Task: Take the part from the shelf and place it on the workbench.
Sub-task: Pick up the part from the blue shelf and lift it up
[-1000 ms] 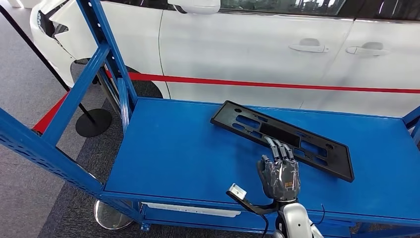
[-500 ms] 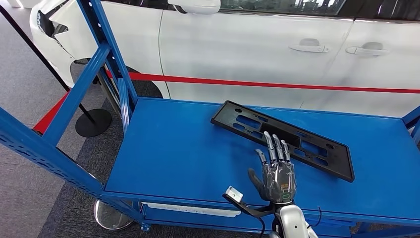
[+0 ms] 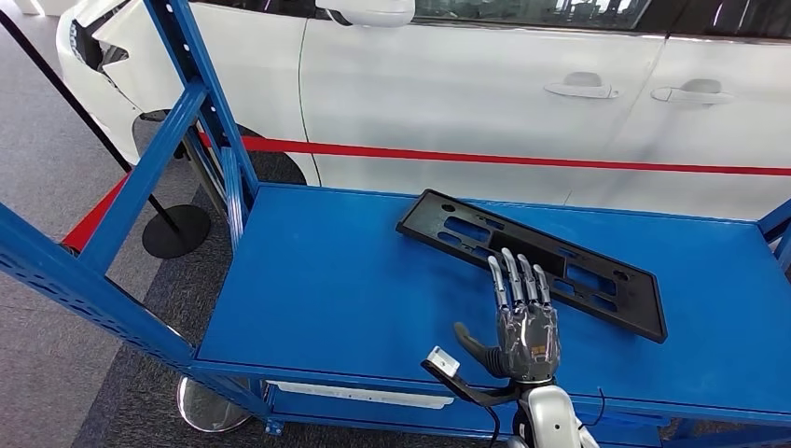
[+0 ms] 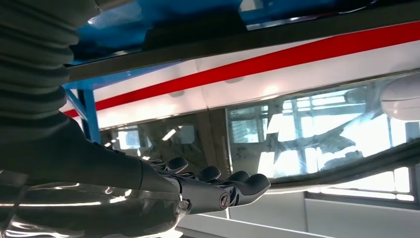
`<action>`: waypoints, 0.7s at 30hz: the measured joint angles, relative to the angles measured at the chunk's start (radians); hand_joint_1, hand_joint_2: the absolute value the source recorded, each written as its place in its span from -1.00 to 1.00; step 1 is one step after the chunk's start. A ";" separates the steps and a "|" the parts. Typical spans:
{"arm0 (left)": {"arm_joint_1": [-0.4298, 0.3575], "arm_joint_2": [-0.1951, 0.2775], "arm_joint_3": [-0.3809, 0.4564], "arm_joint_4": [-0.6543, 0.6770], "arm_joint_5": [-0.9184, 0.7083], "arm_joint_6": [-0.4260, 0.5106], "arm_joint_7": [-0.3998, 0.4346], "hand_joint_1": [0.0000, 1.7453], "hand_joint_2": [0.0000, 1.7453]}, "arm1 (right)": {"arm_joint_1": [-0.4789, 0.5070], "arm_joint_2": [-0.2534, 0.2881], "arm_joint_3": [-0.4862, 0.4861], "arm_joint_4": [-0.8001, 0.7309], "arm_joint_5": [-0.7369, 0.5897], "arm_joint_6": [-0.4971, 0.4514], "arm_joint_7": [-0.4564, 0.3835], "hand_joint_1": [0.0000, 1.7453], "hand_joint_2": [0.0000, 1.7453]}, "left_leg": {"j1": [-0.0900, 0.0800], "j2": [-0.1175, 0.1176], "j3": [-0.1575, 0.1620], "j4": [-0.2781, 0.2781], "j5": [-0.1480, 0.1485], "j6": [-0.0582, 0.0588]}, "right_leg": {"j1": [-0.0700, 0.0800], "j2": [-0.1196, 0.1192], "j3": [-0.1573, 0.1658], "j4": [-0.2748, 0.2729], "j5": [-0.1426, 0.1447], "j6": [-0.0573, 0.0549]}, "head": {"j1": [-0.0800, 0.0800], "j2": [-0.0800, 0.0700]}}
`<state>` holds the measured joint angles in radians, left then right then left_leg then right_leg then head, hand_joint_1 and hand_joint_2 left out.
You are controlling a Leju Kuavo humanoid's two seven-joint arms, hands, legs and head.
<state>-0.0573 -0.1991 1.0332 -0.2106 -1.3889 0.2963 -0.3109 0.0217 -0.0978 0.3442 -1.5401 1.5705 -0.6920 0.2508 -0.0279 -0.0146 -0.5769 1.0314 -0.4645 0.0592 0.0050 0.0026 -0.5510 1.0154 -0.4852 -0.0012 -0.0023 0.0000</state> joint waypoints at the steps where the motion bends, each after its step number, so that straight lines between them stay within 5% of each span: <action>1: 0.000 0.000 0.000 0.000 -0.001 0.000 0.000 -1.00 1.00 | -0.003 -0.006 0.000 0.003 0.000 0.000 0.011 -1.00 -1.00 | 0.000 0.000 0.000 0.000 0.000 0.000 | 0.000 0.000 0.000 0.000 0.000 0.000 | 0.000 0.000; 6: 0.000 0.000 0.000 0.000 -0.005 0.000 -0.001 -1.00 1.00 | -0.017 -0.036 0.003 0.016 0.000 0.005 0.062 -1.00 -1.00 | 0.000 0.000 0.000 0.000 0.000 0.000 | 0.000 0.000 0.000 0.000 0.000 0.000 | 0.000 0.000; 12: -0.003 0.000 -0.007 0.000 -0.025 -0.007 -0.007 -1.00 1.00 | -0.132 -0.116 0.139 0.093 0.000 0.067 0.329 -1.00 -1.00 | 0.000 0.001 0.000 0.000 0.000 0.000 | 0.000 0.001 0.000 0.000 0.000 0.000 | 0.000 0.000; 16: -0.005 0.000 -0.017 0.000 -0.042 -0.012 -0.012 -1.00 1.00 | -0.217 -0.130 0.217 0.203 0.001 0.081 0.351 -1.00 1.00 | 0.000 0.000 0.000 0.000 0.000 0.000 | 0.000 0.001 0.000 0.000 0.001 0.001 | 0.000 0.000; 21: -0.006 0.000 -0.030 0.000 -0.053 -0.012 -0.012 -1.00 1.00 | -0.279 -0.131 0.248 0.302 0.001 0.092 0.323 -1.00 1.00 | 0.000 0.000 0.000 0.000 0.000 0.000 | 0.000 0.000 0.000 0.000 0.001 0.001 | 0.000 0.000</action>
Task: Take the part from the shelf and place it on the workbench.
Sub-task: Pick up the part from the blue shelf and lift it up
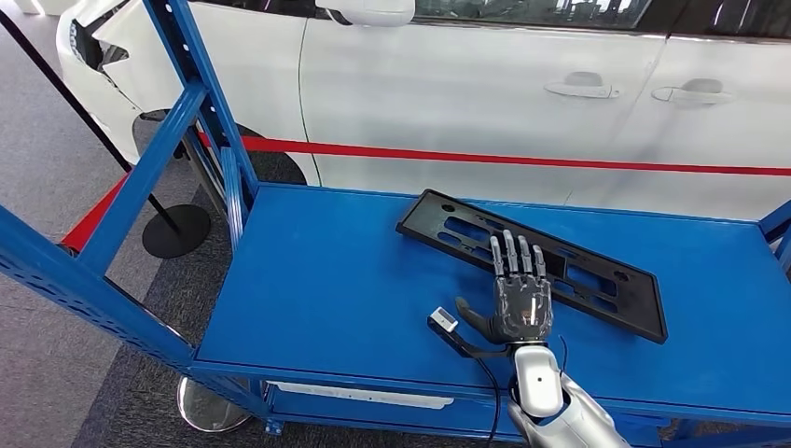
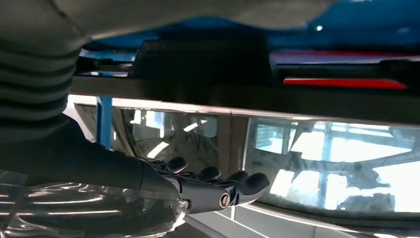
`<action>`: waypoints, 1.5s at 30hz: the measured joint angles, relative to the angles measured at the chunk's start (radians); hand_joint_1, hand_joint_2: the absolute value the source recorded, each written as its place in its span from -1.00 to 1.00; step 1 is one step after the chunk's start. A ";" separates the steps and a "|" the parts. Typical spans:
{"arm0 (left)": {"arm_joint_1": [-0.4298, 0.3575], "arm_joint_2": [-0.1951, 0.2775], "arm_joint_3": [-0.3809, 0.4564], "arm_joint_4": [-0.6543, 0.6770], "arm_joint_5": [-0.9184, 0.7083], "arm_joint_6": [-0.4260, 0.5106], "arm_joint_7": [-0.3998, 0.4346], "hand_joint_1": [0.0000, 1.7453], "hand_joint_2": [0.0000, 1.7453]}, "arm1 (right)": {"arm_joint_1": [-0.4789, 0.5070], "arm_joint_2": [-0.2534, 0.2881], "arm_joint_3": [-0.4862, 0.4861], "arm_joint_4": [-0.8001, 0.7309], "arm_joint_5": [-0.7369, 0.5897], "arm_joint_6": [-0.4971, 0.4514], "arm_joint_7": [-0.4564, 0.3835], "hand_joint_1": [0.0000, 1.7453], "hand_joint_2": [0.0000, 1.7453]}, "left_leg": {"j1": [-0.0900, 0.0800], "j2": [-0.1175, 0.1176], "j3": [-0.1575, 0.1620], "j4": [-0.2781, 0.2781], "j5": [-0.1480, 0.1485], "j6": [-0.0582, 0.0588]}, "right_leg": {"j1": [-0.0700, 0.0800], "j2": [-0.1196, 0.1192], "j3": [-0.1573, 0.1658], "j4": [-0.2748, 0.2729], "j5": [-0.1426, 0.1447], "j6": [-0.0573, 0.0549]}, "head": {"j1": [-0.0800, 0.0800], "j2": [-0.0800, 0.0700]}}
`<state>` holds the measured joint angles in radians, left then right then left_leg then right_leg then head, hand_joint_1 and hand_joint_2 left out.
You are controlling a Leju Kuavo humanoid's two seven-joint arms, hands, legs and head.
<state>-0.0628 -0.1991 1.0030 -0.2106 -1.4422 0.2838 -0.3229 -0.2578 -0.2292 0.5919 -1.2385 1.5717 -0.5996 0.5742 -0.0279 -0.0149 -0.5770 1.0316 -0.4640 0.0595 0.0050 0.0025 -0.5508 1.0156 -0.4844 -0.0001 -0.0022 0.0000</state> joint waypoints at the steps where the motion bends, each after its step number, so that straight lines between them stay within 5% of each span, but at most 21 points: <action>1: 0.000 0.000 -0.002 0.000 -0.002 0.000 0.000 -1.00 1.00 | -0.009 0.001 0.001 0.017 0.000 0.002 -0.018 -1.00 1.00 | 0.000 0.000 0.000 0.000 0.000 0.000 | 0.000 0.000 0.000 0.000 0.000 0.000 | 0.000 0.000; 7: 0.000 0.000 -0.004 0.000 -0.005 -0.003 0.000 -1.00 1.00 | -0.037 0.024 -0.009 0.080 0.000 -0.003 -0.087 -1.00 1.00 | 0.000 0.000 0.000 0.000 0.000 0.000 | 0.000 0.000 0.000 0.000 0.000 0.000 | 0.000 0.000; 17: 0.000 0.000 -0.004 0.000 -0.002 -0.003 -0.002 -1.00 1.00 | -0.045 0.038 -0.013 0.093 0.000 -0.012 -0.086 -1.00 1.00 | 0.000 0.000 0.002 0.000 0.000 0.000 | 0.000 0.000 0.002 0.000 0.000 -0.001 | 0.000 0.000; 29: 0.000 0.000 -0.004 0.001 0.004 -0.017 -0.013 -1.00 1.00 | -0.091 0.039 0.016 0.135 0.002 0.058 0.045 -1.00 1.00 | 0.000 0.000 0.004 0.000 0.000 0.000 | 0.000 0.000 0.004 -0.001 0.000 -0.001 | 0.000 0.000; 42: 0.000 0.000 -0.004 0.001 -0.002 -0.022 -0.014 -1.00 1.00 | -0.126 0.029 -0.026 0.211 0.001 0.049 0.023 -1.00 1.00 | 0.000 0.001 0.008 0.000 0.000 0.001 | 0.000 0.000 0.007 -0.002 -0.001 -0.001 | 0.000 0.000; 45: 0.000 0.000 -0.006 0.001 -0.006 -0.026 -0.015 -1.00 1.00 | -0.126 0.008 -0.122 0.276 0.001 0.035 -0.023 -1.00 1.00 | 0.000 0.000 0.012 0.000 -0.001 0.001 | 0.000 0.000 0.012 -0.004 -0.001 -0.001 | 0.000 0.000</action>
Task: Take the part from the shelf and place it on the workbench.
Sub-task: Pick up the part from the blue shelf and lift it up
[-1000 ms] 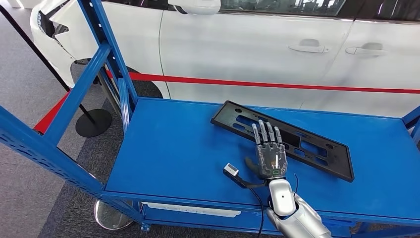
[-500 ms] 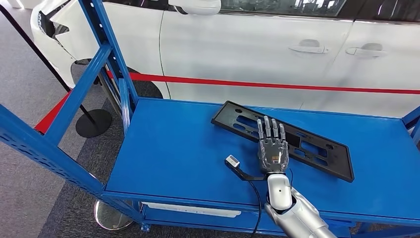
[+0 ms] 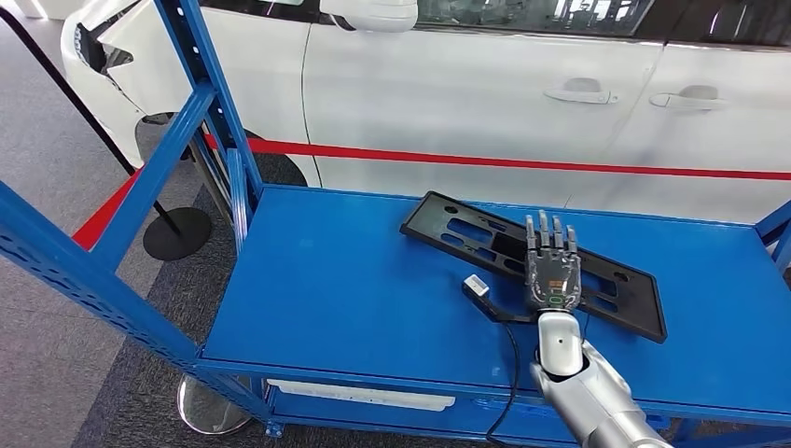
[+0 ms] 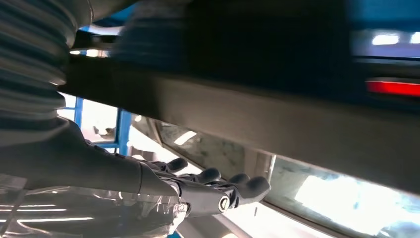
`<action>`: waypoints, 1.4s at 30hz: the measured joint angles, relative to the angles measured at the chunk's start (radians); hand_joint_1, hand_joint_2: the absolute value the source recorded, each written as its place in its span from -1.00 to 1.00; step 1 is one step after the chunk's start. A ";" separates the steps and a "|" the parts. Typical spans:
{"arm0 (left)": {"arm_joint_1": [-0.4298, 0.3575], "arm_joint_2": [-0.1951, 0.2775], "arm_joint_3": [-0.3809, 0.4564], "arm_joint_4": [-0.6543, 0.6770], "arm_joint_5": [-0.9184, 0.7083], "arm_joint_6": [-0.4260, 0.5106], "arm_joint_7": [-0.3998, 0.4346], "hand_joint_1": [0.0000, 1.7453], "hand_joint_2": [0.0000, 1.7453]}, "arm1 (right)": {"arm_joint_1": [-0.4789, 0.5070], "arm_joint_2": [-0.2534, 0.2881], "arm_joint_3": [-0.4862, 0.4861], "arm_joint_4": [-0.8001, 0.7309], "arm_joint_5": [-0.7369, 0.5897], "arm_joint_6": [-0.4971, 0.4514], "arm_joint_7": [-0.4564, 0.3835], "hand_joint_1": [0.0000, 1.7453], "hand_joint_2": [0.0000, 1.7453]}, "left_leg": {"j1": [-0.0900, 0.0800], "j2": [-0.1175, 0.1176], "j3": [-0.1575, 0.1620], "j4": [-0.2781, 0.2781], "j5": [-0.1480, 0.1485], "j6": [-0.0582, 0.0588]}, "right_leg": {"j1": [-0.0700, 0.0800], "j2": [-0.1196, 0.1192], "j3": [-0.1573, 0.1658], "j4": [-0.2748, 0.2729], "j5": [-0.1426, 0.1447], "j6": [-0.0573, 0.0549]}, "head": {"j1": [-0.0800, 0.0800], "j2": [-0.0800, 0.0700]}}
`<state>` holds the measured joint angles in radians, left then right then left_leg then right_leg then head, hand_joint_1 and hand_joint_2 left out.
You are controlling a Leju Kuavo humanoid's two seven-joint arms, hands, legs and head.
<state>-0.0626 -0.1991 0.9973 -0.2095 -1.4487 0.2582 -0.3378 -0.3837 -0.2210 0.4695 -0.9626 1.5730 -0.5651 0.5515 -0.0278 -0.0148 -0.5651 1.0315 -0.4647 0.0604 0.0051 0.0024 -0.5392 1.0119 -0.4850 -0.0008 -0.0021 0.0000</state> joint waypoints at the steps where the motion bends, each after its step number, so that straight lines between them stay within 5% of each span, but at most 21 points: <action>1: 0.000 0.000 -0.001 0.000 -0.001 0.000 0.001 -1.00 1.00 | 0.004 -0.010 -0.056 0.026 0.000 -0.012 -0.031 -1.00 1.00 | 0.000 0.000 0.001 0.000 0.000 0.000 | 0.000 0.000 0.002 -0.001 0.000 0.000 | 0.000 0.000; 7: 0.001 0.000 -0.004 0.000 0.000 0.000 -0.005 -1.00 1.00 | 0.045 -0.025 -0.233 0.056 0.000 -0.034 -0.137 -1.00 1.00 | 0.000 0.000 0.004 0.000 -0.001 0.002 | 0.000 0.000 0.006 -0.003 0.000 0.000 | 0.000 0.000; 8: 0.001 0.000 -0.004 0.000 0.000 0.000 -0.009 -1.00 1.00 | 0.050 -0.023 -0.247 0.053 0.000 -0.030 -0.154 -0.86 1.00 | 0.000 0.001 0.005 0.000 -0.002 0.003 | 0.001 0.000 0.007 -0.003 0.000 0.000 | 0.000 0.000; 11: 0.000 0.000 -0.004 0.000 0.002 0.001 -0.015 -1.00 1.00 | 0.064 -0.016 -0.268 0.041 0.000 -0.014 -0.170 0.64 1.00 | 0.001 0.001 0.007 0.000 -0.002 0.004 | 0.001 0.000 0.009 -0.004 0.000 -0.001 | 0.000 0.000; 12: 0.000 0.000 -0.004 0.000 0.003 0.002 -0.015 -1.00 1.00 | 0.069 -0.013 -0.271 0.036 0.000 -0.011 -0.167 1.00 1.00 | 0.001 0.001 0.007 0.000 -0.002 0.004 | 0.001 0.000 0.010 -0.004 0.000 -0.001 | 0.000 0.000; 42: 0.000 0.000 -0.004 0.000 0.025 0.012 -0.026 -1.00 1.00 | 0.245 0.030 -0.326 -0.251 -0.051 0.021 -0.301 1.00 1.00 | 0.001 0.000 0.001 -0.001 -0.003 0.004 | 0.001 0.000 0.005 -0.005 -0.001 -0.001 | 0.000 0.000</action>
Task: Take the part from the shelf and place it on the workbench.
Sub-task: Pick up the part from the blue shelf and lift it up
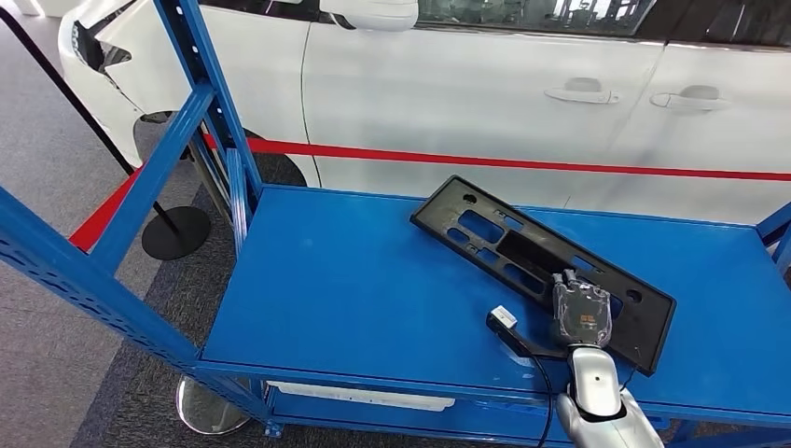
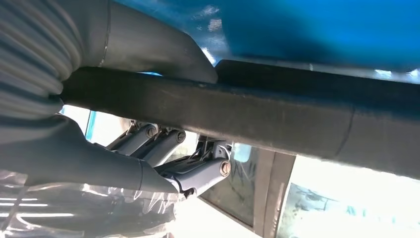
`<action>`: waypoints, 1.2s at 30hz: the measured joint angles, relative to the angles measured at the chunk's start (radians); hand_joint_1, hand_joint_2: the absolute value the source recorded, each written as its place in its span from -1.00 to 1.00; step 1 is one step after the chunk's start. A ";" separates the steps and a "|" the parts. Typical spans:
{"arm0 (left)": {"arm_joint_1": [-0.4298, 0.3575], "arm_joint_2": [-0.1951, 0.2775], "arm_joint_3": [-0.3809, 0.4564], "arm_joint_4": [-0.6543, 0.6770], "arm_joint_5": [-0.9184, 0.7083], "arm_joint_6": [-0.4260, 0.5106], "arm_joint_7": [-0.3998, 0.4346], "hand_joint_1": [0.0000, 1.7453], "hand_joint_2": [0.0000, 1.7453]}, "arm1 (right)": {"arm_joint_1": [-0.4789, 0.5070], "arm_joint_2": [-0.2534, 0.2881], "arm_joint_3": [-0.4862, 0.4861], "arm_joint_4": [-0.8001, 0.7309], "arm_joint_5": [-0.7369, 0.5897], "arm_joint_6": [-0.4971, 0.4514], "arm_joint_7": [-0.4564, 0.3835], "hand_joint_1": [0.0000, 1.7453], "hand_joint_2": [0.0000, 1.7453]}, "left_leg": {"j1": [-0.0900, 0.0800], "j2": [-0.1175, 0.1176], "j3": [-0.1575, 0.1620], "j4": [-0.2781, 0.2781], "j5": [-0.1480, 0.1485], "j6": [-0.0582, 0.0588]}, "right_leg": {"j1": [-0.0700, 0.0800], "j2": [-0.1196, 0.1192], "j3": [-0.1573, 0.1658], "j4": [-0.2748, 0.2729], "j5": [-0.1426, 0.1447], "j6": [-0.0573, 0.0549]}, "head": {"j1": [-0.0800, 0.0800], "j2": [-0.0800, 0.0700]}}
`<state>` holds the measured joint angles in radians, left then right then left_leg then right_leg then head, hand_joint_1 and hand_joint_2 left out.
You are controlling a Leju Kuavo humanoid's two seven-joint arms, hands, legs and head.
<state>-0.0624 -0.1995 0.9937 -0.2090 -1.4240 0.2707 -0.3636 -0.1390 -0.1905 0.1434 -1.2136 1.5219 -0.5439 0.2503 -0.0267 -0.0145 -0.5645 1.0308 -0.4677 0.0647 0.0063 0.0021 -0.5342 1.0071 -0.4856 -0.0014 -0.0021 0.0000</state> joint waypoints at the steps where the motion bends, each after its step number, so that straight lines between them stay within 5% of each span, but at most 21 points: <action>1: 0.000 0.000 0.000 0.000 0.000 0.001 -0.002 -1.00 1.00 | 0.005 0.000 0.000 -0.017 -0.038 -0.002 -0.019 1.00 1.00 | 0.000 0.000 -0.001 0.000 0.000 0.000 | 0.000 0.000 -0.001 0.000 0.000 0.000 | 0.000 0.000; 12: 0.000 0.000 0.002 0.000 0.006 0.001 -0.008 -1.00 1.00 | 0.018 0.000 -0.005 -0.150 -0.196 0.010 -0.094 1.00 1.00 | 0.000 0.000 -0.007 0.000 0.000 0.000 | 0.000 0.000 -0.007 0.001 0.000 0.000 | 0.000 0.000; 20: 0.001 0.002 0.028 0.000 0.047 0.006 -0.028 -1.00 1.00 | -0.062 -0.036 -0.005 -0.379 -1.123 0.173 -0.398 1.00 1.00 | 0.000 0.002 -0.008 0.000 0.000 0.000 | 0.000 0.001 -0.009 0.001 0.000 0.000 | 0.000 0.000; 28: 0.005 0.005 0.049 0.000 0.076 0.018 -0.042 -1.00 1.00 | -0.069 -0.119 -0.005 -0.595 -1.450 0.279 -0.484 1.00 1.00 | -0.001 -0.001 -0.010 0.000 0.000 0.000 | 0.000 -0.001 -0.010 0.001 0.000 0.000 | 0.000 0.000; 36: 0.004 0.006 0.061 0.000 0.084 0.022 -0.096 -1.00 1.00 | -0.067 -0.140 0.007 -0.668 -1.836 0.505 -0.537 1.00 1.00 | -0.001 -0.001 -0.010 0.000 0.000 0.000 | 0.000 -0.001 -0.010 0.001 0.000 0.000 | 0.000 0.000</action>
<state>-0.0582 -0.1938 1.0545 -0.2090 -1.3400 0.2929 -0.4596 -0.2064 -0.3305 0.1507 -1.8813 -0.3137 -0.0389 -0.2871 -0.0273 -0.0160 -0.5743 1.0309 -0.4675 0.0649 0.0060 0.0009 -0.5442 1.0084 -0.4855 -0.0010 -0.0023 0.0000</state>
